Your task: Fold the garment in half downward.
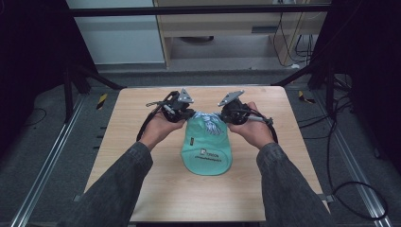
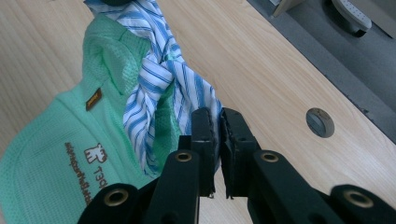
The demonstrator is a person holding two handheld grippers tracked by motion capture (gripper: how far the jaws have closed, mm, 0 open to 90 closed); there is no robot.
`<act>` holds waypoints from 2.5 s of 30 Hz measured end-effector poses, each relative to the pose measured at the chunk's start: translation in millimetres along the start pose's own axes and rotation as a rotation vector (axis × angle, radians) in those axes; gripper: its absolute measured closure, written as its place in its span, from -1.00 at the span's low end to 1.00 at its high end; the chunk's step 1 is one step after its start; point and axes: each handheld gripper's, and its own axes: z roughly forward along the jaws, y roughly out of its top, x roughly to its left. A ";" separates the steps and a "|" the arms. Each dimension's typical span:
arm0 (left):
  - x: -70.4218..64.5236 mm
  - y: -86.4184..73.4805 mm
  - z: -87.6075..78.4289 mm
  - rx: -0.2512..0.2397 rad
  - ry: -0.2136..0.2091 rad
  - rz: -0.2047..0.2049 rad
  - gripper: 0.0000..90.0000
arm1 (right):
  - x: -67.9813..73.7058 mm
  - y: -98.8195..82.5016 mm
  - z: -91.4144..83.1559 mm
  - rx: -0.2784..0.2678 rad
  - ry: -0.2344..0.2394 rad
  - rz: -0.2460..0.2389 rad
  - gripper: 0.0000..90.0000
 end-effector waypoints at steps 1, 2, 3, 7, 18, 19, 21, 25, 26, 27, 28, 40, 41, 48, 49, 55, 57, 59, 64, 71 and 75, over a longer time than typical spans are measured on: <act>1.2 0.5 0.5 0.000 0.000 -0.005 0.94 | -1.3 0.9 0.4 -0.003 -0.002 0.003 0.87; 1.6 0.8 1.1 0.002 0.001 -0.004 0.94 | -2.0 1.5 0.9 -0.005 0.000 0.006 0.87; 1.1 0.9 2.0 0.003 0.001 -0.002 0.94 | -2.3 1.8 1.2 -0.005 -0.001 0.005 0.87; -3.9 -1.0 2.9 0.008 0.000 0.016 0.94 | -0.6 -0.5 1.8 0.005 -0.001 -0.009 0.87; -6.6 -3.7 5.5 0.012 0.001 0.018 0.93 | 2.5 -6.7 3.8 0.004 0.002 -0.004 0.87; -4.6 -3.1 6.4 0.010 0.003 0.014 0.93 | 1.5 -5.4 4.4 0.005 -0.001 -0.007 0.87; -0.8 -1.3 8.0 0.011 0.006 0.009 0.93 | -1.4 -2.5 6.8 0.003 -0.004 -0.002 0.87; 2.2 0.9 9.2 0.010 0.009 0.008 0.93 | -6.8 2.1 10.8 0.005 -0.013 0.002 0.87; 1.6 0.7 8.7 0.013 0.010 0.013 0.93 | -6.7 2.2 10.9 0.006 -0.013 0.000 0.87; 0.7 0.0 8.2 0.010 0.011 0.014 0.93 | -6.4 1.8 11.3 0.004 -0.013 -0.004 0.87; -0.1 -0.6 7.7 0.010 0.012 0.016 0.93 | -5.5 1.2 11.0 0.004 -0.014 -0.008 0.87; -21.6 -14.4 -1.5 -0.005 0.026 0.047 0.93 | 14.4 -9.6 1.4 -0.018 -0.016 -0.042 0.87; -21.8 -15.3 -1.3 -0.003 0.025 0.049 0.93 | 15.7 -10.3 1.2 -0.018 -0.012 -0.043 0.87; -24.0 -24.8 3.2 -0.006 0.016 0.033 0.93 | 24.2 -16.3 2.2 -0.024 -0.001 -0.058 0.87; -25.0 -25.7 3.0 -0.008 0.017 0.033 0.93 | 25.2 -17.4 2.2 -0.026 0.001 -0.060 0.87; -35.1 -32.2 4.7 -0.007 0.006 0.043 0.93 | 31.3 -26.2 2.2 -0.020 0.006 -0.060 0.87; -36.7 -33.2 6.0 -0.007 0.003 0.041 0.93 | 32.8 -29.2 2.7 -0.021 0.010 -0.058 0.87; -37.5 -33.6 6.9 -0.008 0.000 0.039 0.93 | 34.0 -31.7 2.6 -0.019 0.012 -0.056 0.87; -40.7 -36.1 10.2 -0.005 -0.011 0.041 0.93 | 35.8 -36.2 3.2 -0.019 0.019 -0.052 0.87; -48.9 -44.4 11.3 -0.010 -0.025 0.038 0.93 | 41.1 -44.6 4.1 -0.017 0.031 -0.048 0.87; -54.3 -48.7 8.8 -0.011 -0.041 0.040 0.93 | 46.7 -49.7 1.1 -0.019 0.038 -0.051 0.87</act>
